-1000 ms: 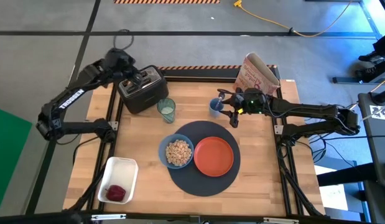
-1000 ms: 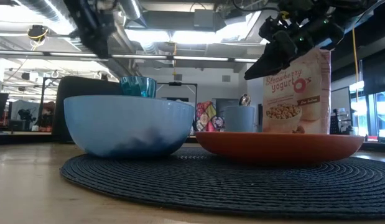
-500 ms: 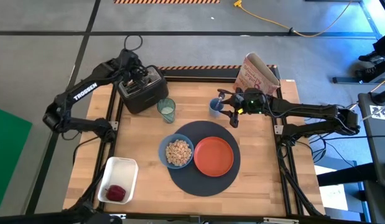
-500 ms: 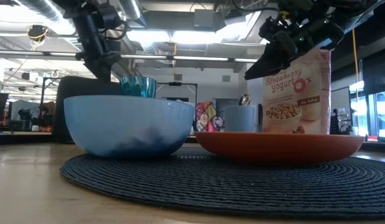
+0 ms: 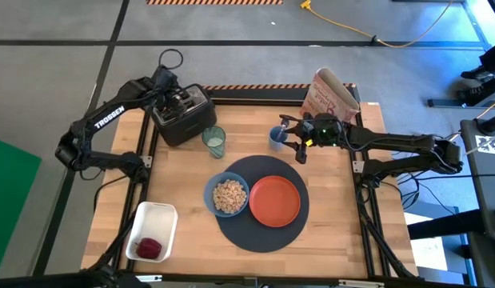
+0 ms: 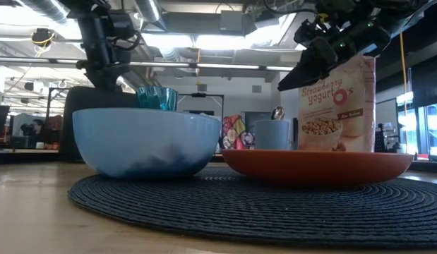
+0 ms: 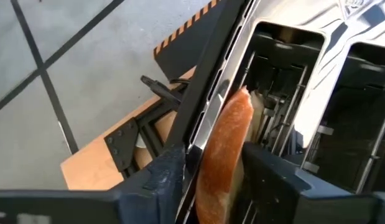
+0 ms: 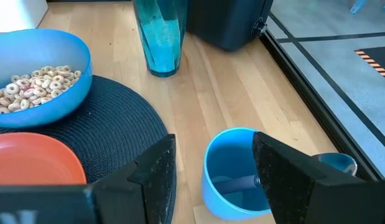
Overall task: Arrange a breakfast setting
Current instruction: Put the toasted bagel on the orange plate
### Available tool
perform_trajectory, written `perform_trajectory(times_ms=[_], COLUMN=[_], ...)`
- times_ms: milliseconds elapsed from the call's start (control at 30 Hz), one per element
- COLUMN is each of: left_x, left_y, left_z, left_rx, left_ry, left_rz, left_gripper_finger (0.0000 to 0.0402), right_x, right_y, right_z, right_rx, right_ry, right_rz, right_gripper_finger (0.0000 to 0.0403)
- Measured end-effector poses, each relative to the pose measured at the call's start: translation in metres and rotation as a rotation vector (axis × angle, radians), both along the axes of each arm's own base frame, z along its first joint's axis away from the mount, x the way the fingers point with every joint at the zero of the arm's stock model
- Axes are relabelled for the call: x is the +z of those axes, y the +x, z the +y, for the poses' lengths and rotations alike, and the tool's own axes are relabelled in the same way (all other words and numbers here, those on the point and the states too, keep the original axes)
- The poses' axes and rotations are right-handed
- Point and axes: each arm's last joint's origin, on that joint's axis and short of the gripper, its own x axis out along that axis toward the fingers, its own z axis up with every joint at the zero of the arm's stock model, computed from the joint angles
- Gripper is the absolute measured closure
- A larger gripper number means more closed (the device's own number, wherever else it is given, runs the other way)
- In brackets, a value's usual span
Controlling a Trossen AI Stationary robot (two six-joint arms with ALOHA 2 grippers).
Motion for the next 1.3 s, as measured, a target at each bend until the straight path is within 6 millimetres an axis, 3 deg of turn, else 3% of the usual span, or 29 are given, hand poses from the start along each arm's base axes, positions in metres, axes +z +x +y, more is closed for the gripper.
perform_trajectory(times_ms=[333,500,933,1133,1300], left_x=[0.001,0.011,0.085,0.097,0.093], left_y=[0.000,-0.003,-0.022,-0.019,0.003], left_z=[0.000,-0.009,-0.059,-0.081,-0.091], left_rx=[-0.008,-0.017,-0.084,-0.236,-0.388], left_ry=[0.012,0.036,0.285,0.224,0.128], left_rz=[-0.012,-0.040,-0.343,-0.570,-0.717], left_gripper_finger=[0.0331,0.0334,0.0336,0.0337,0.0337], right_x=[0.000,0.000,0.000,0.000,0.006], right_y=[0.000,0.000,0.000,0.002,0.014], right_z=[0.000,0.000,0.000,0.000,0.001], right_rx=[-0.004,-0.004,-0.004,0.006,0.116], right_ry=[0.007,0.010,0.008,0.047,0.132], right_rz=[-0.002,0.003,0.000,-0.024,-0.165], right_gripper_finger=[0.0198,0.0198,0.0198,0.0198,0.0198])
